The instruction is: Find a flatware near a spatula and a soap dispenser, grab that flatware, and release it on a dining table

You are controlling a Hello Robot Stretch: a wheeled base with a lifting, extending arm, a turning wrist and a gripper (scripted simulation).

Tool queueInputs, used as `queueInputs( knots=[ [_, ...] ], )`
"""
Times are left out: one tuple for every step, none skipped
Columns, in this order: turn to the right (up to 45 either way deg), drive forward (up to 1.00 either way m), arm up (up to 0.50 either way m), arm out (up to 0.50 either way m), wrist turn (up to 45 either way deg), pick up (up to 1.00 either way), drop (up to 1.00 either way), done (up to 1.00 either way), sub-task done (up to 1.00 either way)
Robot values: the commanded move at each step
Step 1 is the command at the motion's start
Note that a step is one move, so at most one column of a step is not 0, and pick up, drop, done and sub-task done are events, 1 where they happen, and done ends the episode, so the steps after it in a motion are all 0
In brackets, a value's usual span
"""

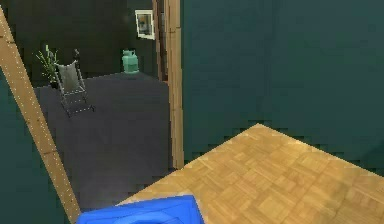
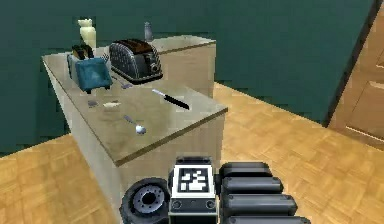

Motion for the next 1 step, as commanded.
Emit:
queueInputs(
  knots=[
    [0.0,0.10,0.00,0.00,0.0,0.00,0.00,0.00,0.00]
  ],
)
